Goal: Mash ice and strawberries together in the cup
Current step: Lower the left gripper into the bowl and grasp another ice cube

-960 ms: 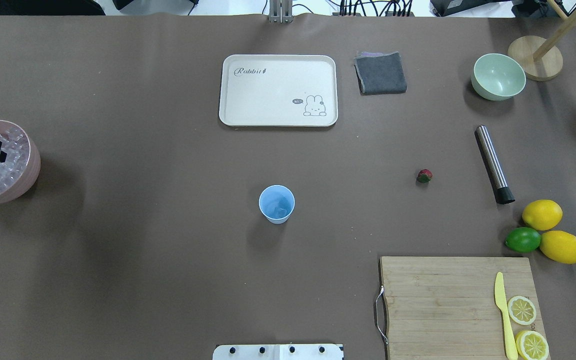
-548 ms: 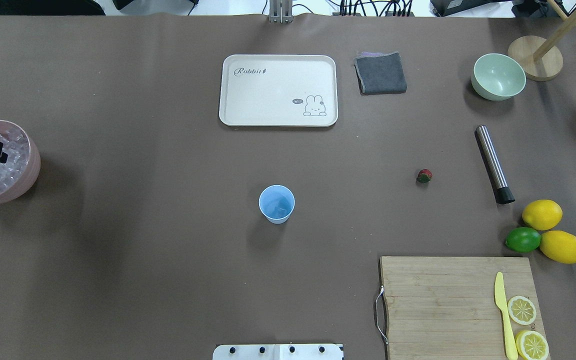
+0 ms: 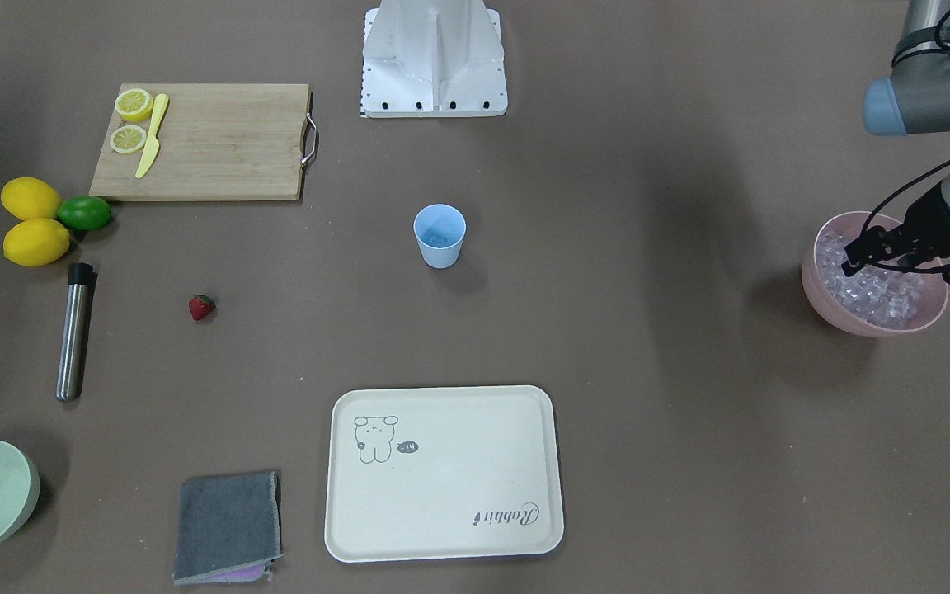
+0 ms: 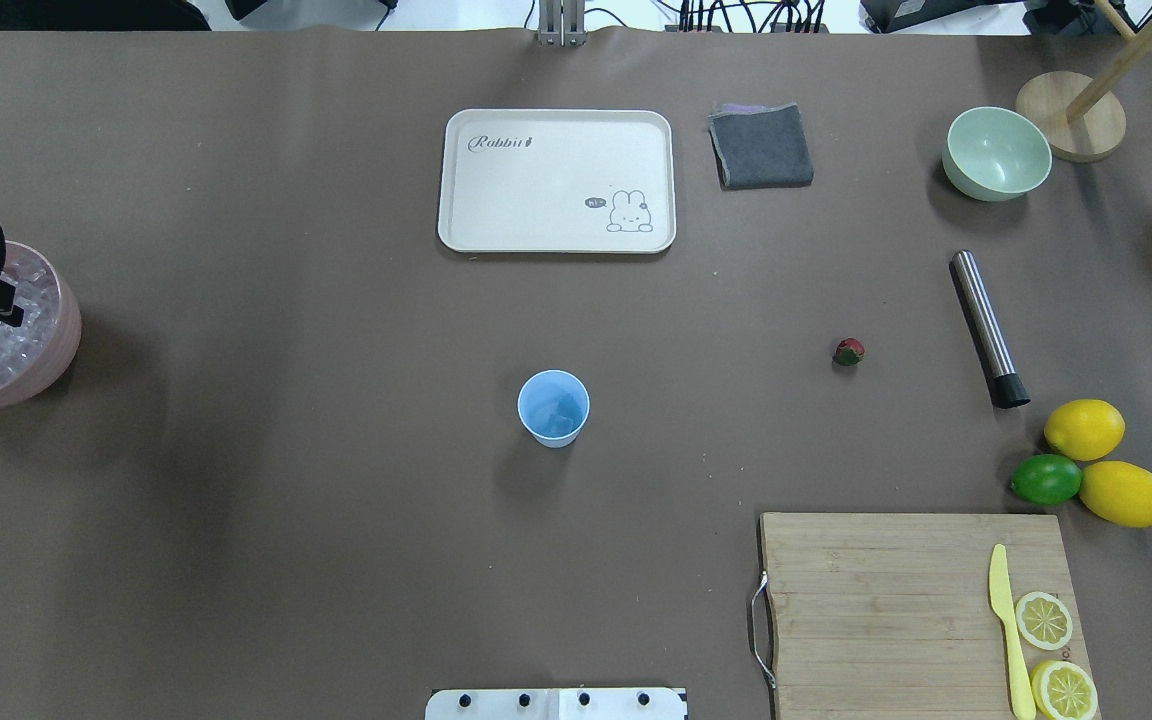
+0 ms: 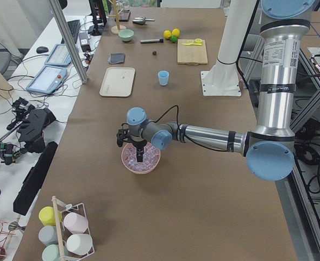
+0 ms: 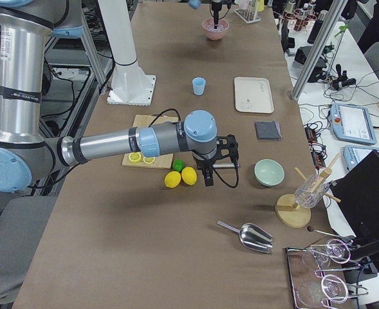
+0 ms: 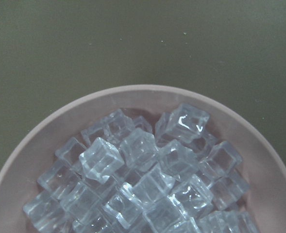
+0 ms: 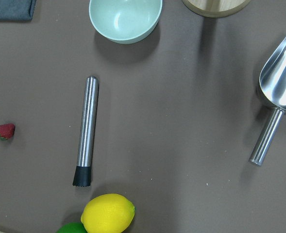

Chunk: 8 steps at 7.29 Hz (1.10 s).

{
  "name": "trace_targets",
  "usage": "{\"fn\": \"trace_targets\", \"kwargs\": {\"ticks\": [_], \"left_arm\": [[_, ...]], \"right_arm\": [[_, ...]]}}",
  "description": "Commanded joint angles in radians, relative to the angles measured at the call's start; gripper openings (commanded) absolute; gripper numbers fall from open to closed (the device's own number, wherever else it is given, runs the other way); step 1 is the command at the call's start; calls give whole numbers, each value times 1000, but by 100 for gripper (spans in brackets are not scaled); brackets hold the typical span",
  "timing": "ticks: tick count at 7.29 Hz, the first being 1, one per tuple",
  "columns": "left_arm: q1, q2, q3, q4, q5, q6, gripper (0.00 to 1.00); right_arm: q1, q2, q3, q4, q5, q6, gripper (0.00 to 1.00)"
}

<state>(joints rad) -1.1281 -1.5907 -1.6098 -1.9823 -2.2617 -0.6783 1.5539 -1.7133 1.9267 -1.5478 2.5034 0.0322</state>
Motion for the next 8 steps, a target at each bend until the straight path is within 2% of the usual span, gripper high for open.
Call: {"fn": "trace_targets", "kwargs": {"ticks": [1,8], "left_arm": [[1,-28,36,-16,1,-6,96],[25,-17,57,-96,8,-104,96]], "right_arm": [[0,-3,3,0,0,0,100],[0,-9,14,-2,2,0,100]]}}
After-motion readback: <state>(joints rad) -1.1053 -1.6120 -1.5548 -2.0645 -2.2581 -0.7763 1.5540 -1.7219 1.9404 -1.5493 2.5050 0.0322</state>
